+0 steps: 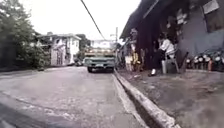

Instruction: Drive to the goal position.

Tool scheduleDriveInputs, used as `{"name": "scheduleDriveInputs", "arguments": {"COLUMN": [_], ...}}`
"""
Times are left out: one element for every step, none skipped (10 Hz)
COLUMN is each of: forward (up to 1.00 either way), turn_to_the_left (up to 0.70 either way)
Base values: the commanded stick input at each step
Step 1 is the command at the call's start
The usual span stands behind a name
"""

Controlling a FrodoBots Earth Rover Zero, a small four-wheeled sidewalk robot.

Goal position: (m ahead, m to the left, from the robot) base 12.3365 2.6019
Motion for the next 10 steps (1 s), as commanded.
{"name": "scheduleDriveInputs", "arguments": {"forward": [1.0, 1.0, 1.0, 1.0, 1.0, 1.0, 1.0, 1.0, 1.0, 1.0], "turn_to_the_left": [0.27, 0.27, 0.27, 0.27, 0.27, 0.27, 0.27, 0.27, 0.27, 0.27]}}
